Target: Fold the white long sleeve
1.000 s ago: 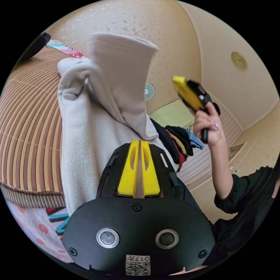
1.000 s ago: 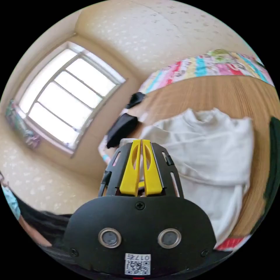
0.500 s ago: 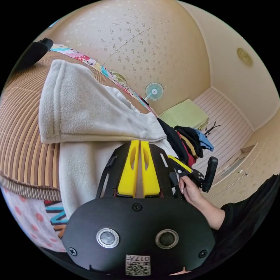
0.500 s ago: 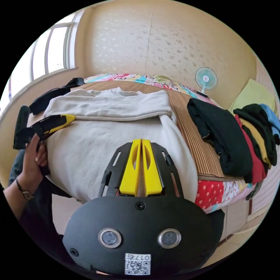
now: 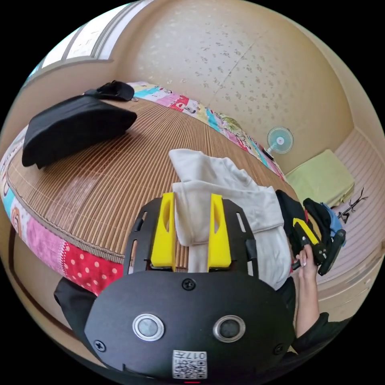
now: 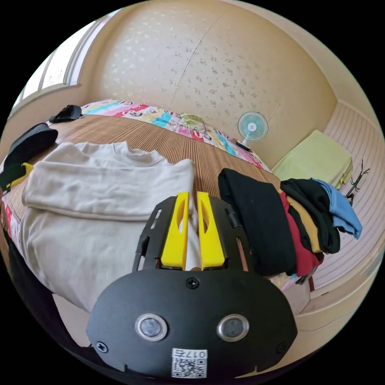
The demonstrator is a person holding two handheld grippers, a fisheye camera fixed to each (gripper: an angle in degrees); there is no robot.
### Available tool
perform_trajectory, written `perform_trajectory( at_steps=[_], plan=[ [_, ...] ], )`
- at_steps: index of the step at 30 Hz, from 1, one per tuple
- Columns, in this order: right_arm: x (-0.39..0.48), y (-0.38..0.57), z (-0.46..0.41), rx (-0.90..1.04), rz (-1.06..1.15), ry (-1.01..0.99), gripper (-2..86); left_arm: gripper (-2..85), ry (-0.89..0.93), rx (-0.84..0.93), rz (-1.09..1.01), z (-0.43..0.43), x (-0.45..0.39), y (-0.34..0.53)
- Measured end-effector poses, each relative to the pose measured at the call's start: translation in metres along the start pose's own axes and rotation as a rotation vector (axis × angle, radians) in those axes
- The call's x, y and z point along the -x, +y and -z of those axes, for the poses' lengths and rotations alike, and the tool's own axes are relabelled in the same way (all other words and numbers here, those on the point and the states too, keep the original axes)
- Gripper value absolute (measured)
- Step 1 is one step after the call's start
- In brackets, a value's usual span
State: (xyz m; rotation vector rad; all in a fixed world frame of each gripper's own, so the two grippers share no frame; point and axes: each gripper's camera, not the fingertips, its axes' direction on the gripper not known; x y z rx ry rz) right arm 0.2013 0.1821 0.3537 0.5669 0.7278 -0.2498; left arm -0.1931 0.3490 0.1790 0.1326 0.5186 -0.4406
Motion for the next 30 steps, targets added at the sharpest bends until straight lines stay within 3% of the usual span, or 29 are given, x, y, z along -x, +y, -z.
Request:
perform_trajectory(
  at_steps=[3, 6, 9, 13, 16, 19, 21, 23, 24, 30],
  plan=[
    [-0.001, -0.026, -0.031, 0.028, -0.042, -0.129, 11.7, 13.5, 0.038, 0.017, 0.041, -0.013, 0.010, 0.008],
    [0.006, -0.041, -0.057, -0.012, -0.001, -0.088, 12.6, 10.6, 0.088, -0.003, 0.042, -0.019, 0.011, 0.014],
    [0.016, -0.056, -0.087, 0.015, 0.075, -0.024, 9.8, 7.6, 0.104, -0.087, 0.010, -0.002, -0.001, 0.014],
    [0.015, -0.069, -0.150, 0.275, 0.123, -0.099, 1.8, 4.5, 0.089, -0.070, -0.059, 0.003, -0.028, -0.014],
    [-0.015, -0.075, -0.136, 0.149, -0.034, -0.094, 0.8, 3.9, 0.112, -0.108, -0.116, 0.007, -0.043, -0.037],
    [-0.046, -0.083, -0.123, 0.028, -0.164, -0.038, 0.4, 3.8, 0.016, -0.124, -0.142, -0.003, -0.051, -0.059],
    [-0.052, -0.089, -0.138, 0.107, -0.145, -0.068, 0.4, 4.0, -0.065, -0.027, -0.087, -0.029, -0.041, -0.072],
    [-0.049, -0.091, -0.167, 0.365, -0.067, -0.136, 0.4, 6.0, -0.076, 0.082, -0.005, -0.054, -0.015, -0.070],
    [-0.047, -0.090, -0.170, 0.405, -0.046, -0.153, 0.4, 6.8, -0.060, 0.085, 0.019, -0.053, -0.008, -0.066],
    [-0.045, -0.061, -0.103, 0.310, 0.006, -0.312, 0.9, 6.2, 0.088, -0.064, 0.041, 0.010, -0.006, 0.008]
  ],
)
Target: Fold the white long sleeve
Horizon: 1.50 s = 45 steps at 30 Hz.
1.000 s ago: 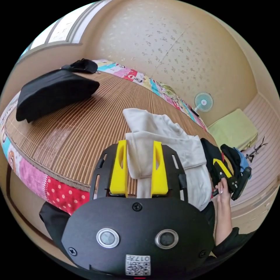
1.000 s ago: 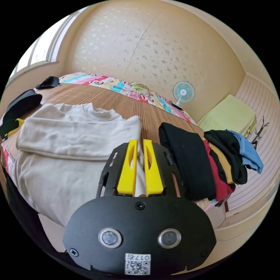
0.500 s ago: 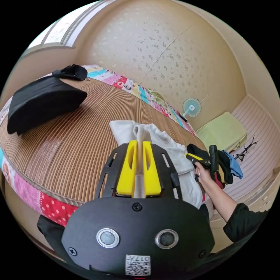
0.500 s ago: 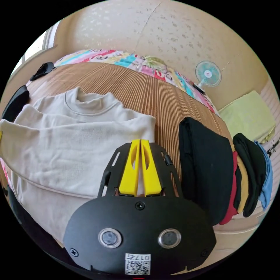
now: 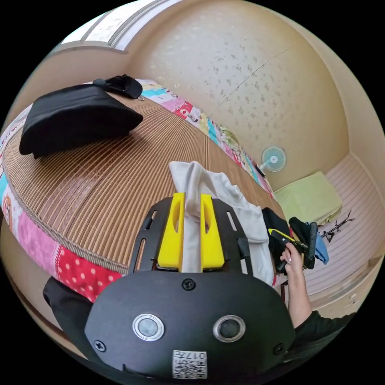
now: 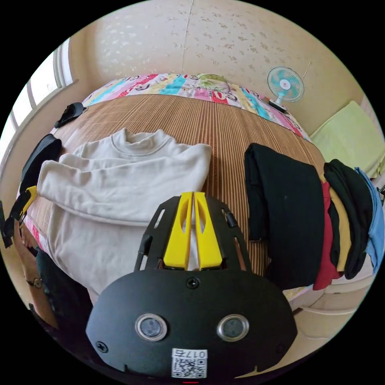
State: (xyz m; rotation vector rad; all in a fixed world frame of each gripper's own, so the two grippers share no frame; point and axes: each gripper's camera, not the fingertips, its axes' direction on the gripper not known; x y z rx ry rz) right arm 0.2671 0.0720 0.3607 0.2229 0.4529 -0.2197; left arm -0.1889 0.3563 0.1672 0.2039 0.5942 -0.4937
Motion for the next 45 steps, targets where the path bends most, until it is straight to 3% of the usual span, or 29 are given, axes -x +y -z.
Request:
perform_trajectory(
  at_steps=[4, 7, 9, 11, 14, 23, 29, 38, 45],
  plan=[
    [0.005, 0.037, 0.008, 0.015, -0.036, -0.138, 2.6, 3.0, 0.053, 0.219, -0.160, -0.037, -0.053, 0.028],
    [0.008, 0.056, -0.034, 0.087, -0.074, -0.028, 4.8, 0.2, -0.013, 0.446, -0.213, -0.116, -0.062, 0.058],
    [0.018, 0.074, -0.038, -0.028, -0.011, 0.035, 6.1, -0.2, 0.028, 0.359, -0.210, -0.116, -0.053, 0.068],
    [0.032, 0.091, -0.033, -0.088, -0.049, 0.138, 6.9, -0.6, 0.114, 0.361, -0.116, -0.120, -0.035, 0.073],
    [0.046, 0.111, -0.034, -0.197, -0.088, 0.232, 6.6, -0.9, 0.092, 0.416, -0.136, -0.130, -0.041, 0.071],
    [0.039, 0.005, -0.062, 0.114, -0.035, 0.225, 2.5, -1.0, -0.139, 0.622, -0.408, -0.202, -0.106, 0.040],
    [0.032, -0.057, -0.092, 0.100, -0.002, 0.264, 1.9, -1.0, -0.198, 0.562, -0.539, -0.246, -0.119, 0.021],
    [0.012, -0.120, -0.119, 0.055, -0.016, 0.271, 1.7, -1.0, -0.144, 0.415, -0.440, -0.275, -0.102, 0.011],
    [-0.025, -0.137, -0.113, 0.035, -0.093, 0.124, 1.6, -1.0, -0.263, 0.347, -0.522, -0.274, -0.124, 0.037]
  ],
)
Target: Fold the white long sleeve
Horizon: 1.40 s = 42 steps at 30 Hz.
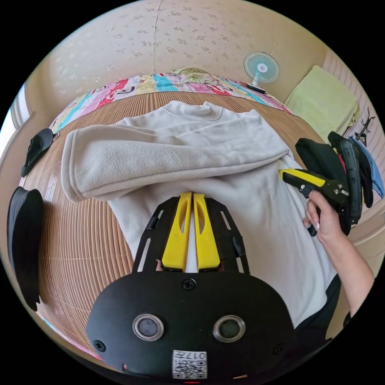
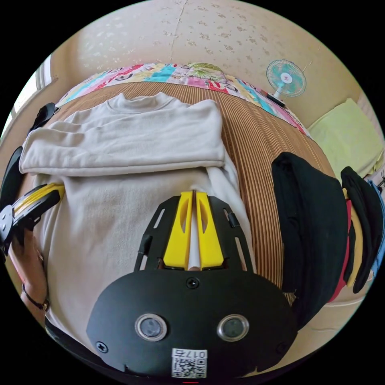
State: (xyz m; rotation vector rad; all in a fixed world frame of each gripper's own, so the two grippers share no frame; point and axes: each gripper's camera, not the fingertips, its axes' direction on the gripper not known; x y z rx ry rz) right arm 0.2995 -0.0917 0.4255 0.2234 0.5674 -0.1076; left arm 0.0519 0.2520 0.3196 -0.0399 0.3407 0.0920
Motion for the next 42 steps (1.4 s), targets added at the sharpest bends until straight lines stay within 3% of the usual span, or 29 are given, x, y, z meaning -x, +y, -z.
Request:
perform_trajectory(
  at_steps=[9, 15, 17, 23, 30, 33, 35, 38, 42],
  plan=[
    [-0.019, 0.024, 0.039, 0.048, -0.034, -0.013, 0.8, -1.0, -0.024, -0.019, -0.012, 0.010, -0.009, 0.008],
    [-0.055, 0.132, 0.095, 0.046, -0.058, -0.153, 0.4, -1.0, -0.045, -0.028, -0.022, 0.020, -0.010, 0.006],
    [-0.073, 0.169, 0.103, -0.082, -0.070, -0.270, 0.4, -1.0, -0.045, -0.029, -0.023, 0.026, -0.008, 0.003],
    [-0.118, 0.184, 0.094, -0.115, -0.169, -0.482, 0.4, -1.0, -0.040, -0.026, -0.023, 0.043, 0.003, -0.009],
    [-0.108, 0.194, 0.108, -0.169, -0.128, -0.383, 0.4, -1.0, -0.018, 0.013, 0.017, 0.069, 0.025, -0.027],
    [-0.111, 0.197, 0.112, -0.182, -0.123, -0.392, 0.4, -1.0, 0.148, 0.046, 0.210, 0.093, 0.067, -0.014],
    [-0.121, 0.200, 0.113, -0.189, -0.135, -0.447, 0.4, -1.0, 0.470, 0.025, 0.390, 0.109, 0.110, 0.022],
    [-0.130, 0.204, 0.116, -0.200, -0.147, -0.492, 0.5, -1.0, 0.879, -0.074, 0.461, 0.119, 0.139, 0.075],
    [-0.133, 0.204, 0.120, -0.194, -0.151, -0.503, 0.6, -1.0, 1.073, -0.108, 0.509, 0.139, 0.157, 0.125]
  ],
)
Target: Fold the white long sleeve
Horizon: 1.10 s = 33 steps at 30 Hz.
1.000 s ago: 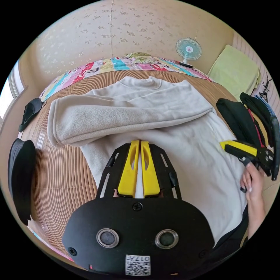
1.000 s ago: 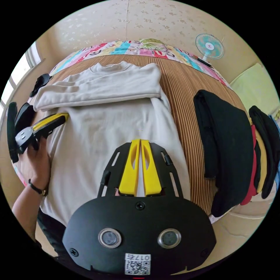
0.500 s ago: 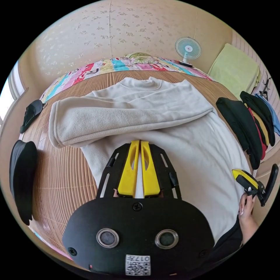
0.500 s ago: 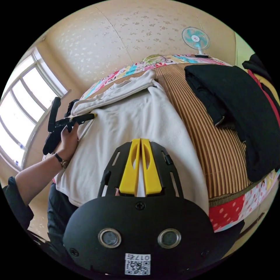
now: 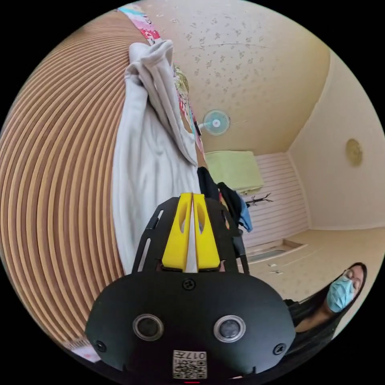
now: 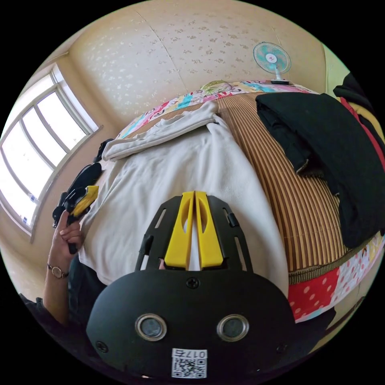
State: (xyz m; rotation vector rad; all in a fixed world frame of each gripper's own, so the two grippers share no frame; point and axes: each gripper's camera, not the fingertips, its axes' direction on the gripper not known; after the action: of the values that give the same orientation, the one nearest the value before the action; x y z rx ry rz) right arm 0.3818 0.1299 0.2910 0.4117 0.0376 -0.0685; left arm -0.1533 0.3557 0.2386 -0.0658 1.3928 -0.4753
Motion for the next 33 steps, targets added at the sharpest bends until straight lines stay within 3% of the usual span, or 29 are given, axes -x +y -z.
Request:
perform_trajectory(
  at_steps=[7, 15, 17, 19, 29, 33],
  plan=[
    [-0.012, 0.009, 0.016, -0.028, -0.022, -0.118, 0.6, -1.0, 0.175, -0.056, 0.027, 0.081, -0.026, 0.026],
    [-0.015, 0.016, 0.028, -0.051, -0.041, -0.169, 0.7, 1.3, -0.164, 0.028, -0.030, 0.097, -0.064, 0.046],
    [-0.014, 0.016, 0.030, -0.053, -0.043, -0.177, 0.6, 7.0, -0.349, 0.059, 0.020, 0.088, -0.061, 0.056],
    [-0.013, 0.016, 0.032, -0.055, -0.042, -0.175, 0.6, 10.0, -0.412, 0.070, 0.023, 0.078, -0.061, 0.062],
    [-0.011, 0.016, 0.042, -0.065, -0.056, -0.216, 0.6, 11.7, -0.649, 0.144, -0.011, 0.015, -0.102, 0.086],
    [-0.008, 0.016, 0.045, -0.064, -0.056, -0.221, 0.6, 8.3, -0.619, 0.173, 0.016, -0.001, -0.091, 0.089]
  ],
)
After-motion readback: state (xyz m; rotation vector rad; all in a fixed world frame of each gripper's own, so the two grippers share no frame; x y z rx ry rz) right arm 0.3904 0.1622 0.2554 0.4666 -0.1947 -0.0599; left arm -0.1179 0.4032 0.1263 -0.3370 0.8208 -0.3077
